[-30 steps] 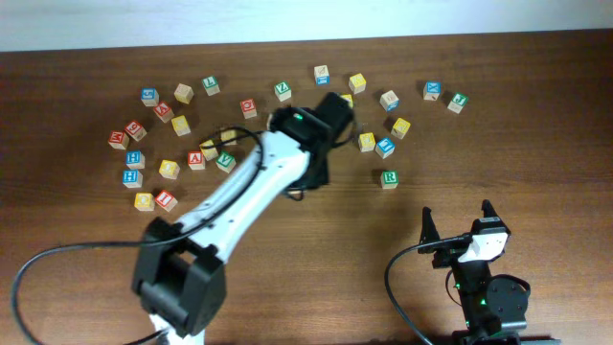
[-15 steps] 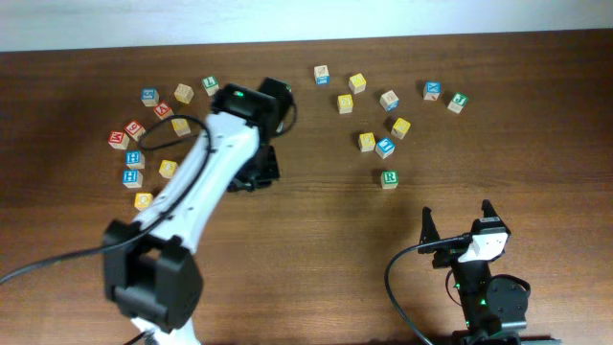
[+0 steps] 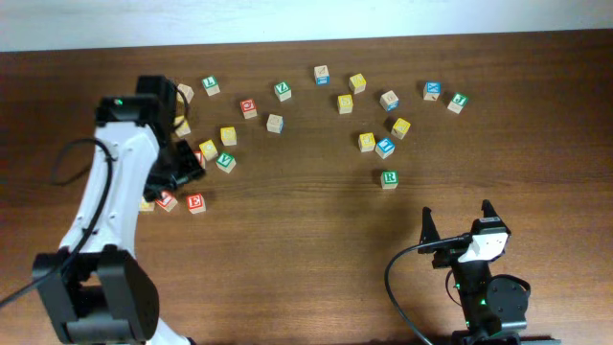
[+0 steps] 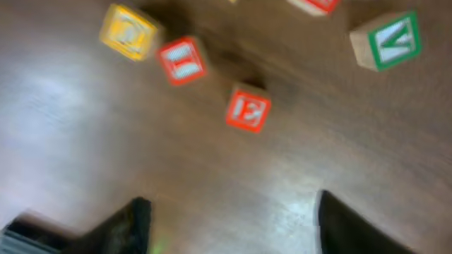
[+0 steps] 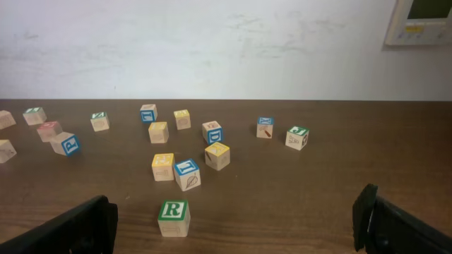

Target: Spell out RSS

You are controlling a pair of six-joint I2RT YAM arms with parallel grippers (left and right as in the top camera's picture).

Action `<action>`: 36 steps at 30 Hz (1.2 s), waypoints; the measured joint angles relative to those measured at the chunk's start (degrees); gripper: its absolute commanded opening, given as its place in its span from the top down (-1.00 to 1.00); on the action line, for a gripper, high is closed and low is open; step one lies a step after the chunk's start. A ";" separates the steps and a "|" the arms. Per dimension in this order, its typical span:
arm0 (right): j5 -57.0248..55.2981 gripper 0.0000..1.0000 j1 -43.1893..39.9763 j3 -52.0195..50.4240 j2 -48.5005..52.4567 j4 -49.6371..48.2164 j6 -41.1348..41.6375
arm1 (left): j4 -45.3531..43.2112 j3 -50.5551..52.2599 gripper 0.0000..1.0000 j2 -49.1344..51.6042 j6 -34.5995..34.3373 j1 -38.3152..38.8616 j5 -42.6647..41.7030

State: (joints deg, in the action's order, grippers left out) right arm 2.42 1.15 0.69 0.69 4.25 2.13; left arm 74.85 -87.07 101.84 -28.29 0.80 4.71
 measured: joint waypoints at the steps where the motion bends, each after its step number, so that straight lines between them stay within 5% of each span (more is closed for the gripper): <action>1: -0.02 -0.97 0.00 0.00 0.00 0.00 0.00 | -2.51 2.56 -0.96 0.00 0.57 0.15 -0.92; 6: -0.02 -0.97 0.00 0.00 0.00 0.00 0.00 | -11.91 10.54 -0.86 0.00 2.01 -0.31 -2.80; 11: -0.02 -0.97 0.00 0.00 0.00 0.00 0.00 | -18.38 16.31 -0.40 0.00 2.80 -0.79 -3.06; 29: -0.02 -0.97 0.00 0.00 0.00 0.00 -0.02 | -31.78 24.68 -0.17 0.00 3.87 -0.79 -2.34; 32: -0.02 -0.97 0.00 0.00 0.00 0.00 0.00 | -32.72 24.70 0.21 0.00 3.89 -0.79 -2.16; 36: -0.02 -0.97 0.00 0.00 0.00 0.00 0.00 | -33.09 24.72 0.03 0.00 4.42 -0.79 -1.88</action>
State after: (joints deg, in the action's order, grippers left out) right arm 2.39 1.15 0.69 0.69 4.25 2.13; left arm 41.76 -62.35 101.84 -23.88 0.01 2.83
